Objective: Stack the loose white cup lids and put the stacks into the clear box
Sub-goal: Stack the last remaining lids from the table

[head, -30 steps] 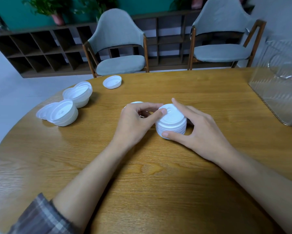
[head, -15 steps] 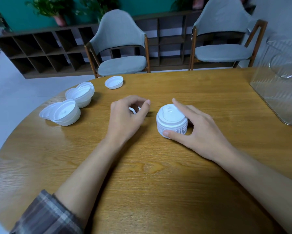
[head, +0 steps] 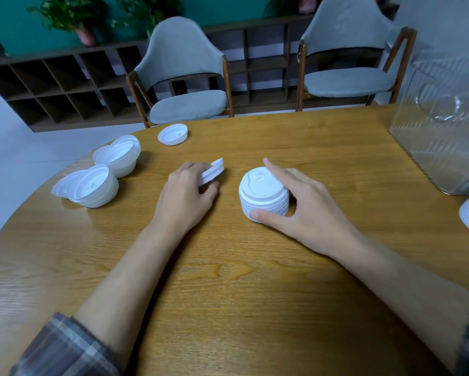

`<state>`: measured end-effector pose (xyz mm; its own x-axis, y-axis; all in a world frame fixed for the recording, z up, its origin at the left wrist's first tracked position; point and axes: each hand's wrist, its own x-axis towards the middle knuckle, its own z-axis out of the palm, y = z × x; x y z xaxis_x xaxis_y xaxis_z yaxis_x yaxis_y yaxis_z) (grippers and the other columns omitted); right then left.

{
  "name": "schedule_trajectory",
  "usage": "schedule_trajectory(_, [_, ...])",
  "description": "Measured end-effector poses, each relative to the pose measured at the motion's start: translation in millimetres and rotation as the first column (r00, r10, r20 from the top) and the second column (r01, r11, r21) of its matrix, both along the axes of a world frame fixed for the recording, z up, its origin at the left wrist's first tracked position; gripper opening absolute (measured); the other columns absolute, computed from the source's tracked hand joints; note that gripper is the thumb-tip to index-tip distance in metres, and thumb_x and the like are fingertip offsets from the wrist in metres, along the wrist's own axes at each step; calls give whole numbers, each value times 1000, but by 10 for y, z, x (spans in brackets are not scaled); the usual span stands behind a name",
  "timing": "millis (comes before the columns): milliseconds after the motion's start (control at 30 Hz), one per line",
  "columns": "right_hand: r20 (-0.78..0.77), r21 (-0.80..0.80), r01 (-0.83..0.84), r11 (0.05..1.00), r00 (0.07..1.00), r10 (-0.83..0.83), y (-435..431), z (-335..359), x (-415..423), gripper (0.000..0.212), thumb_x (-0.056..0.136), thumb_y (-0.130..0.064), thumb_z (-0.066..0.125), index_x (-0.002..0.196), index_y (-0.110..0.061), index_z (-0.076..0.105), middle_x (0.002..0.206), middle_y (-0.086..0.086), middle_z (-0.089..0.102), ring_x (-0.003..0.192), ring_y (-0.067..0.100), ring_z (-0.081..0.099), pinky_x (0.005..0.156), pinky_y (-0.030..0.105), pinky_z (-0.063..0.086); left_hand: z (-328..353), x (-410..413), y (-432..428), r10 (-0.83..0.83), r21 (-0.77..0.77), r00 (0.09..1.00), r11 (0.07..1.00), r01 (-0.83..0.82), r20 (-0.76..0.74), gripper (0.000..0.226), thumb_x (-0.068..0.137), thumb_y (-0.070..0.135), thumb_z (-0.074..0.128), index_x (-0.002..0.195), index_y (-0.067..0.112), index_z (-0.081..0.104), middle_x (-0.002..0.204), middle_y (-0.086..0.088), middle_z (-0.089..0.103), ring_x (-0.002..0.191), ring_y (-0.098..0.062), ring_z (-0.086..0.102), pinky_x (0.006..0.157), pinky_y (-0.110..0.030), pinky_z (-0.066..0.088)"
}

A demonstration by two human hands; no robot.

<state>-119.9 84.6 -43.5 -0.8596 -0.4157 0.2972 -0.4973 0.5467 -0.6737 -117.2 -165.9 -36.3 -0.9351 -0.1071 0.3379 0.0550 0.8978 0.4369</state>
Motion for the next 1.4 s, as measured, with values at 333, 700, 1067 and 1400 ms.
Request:
schedule_trajectory(333, [-5, -46, -5, 999, 1000, 4, -11, 12, 16, 89, 84, -57, 77, 160, -30, 39, 143, -23, 46, 130, -9, 42, 102, -2, 23, 145, 106, 219, -41, 574, 989, 811, 116, -141, 48, 92, 18, 79, 126, 30, 46, 104, 16, 73, 82, -19, 75, 84, -41, 61])
schedule_trajectory(700, [-9, -15, -1, 1000, 1000, 1, -18, 24, 14, 95, 86, -59, 75, 164, -34, 28, 145, -18, 47, 131, -1, 43, 101, 12, 32, 222, 107, 355, -136, 820, 990, 564, 96, -22, 24, 99, 22, 73, 119, 8, 73, 99, -17, 74, 74, -18, 72, 64, -28, 58])
schedule_trajectory(1067, [0, -56, -27, 998, 1000, 27, -1, 15, 18, 93, 84, -60, 76, 160, -49, 24, 148, -21, 46, 136, 0, 43, 109, 23, 35, 68, 130, 457, -194, 689, 981, 710, 145, -8, 21, 87, 51, 80, 101, 36, 82, 80, 4, 64, 69, -12, 54, 71, -37, 48])
schedule_trajectory(1400, [-14, -14, -63, 998, 998, 63, 4, -30, -20, 100, 75, -62, 80, 160, -44, 31, 147, -24, 46, 133, -9, 40, 102, 0, 27, 85, 145, 466, -183, 570, 983, 807, 156, -10, 20, 87, 48, 81, 95, 30, 80, 89, -1, 73, 67, -10, 57, 71, -35, 51])
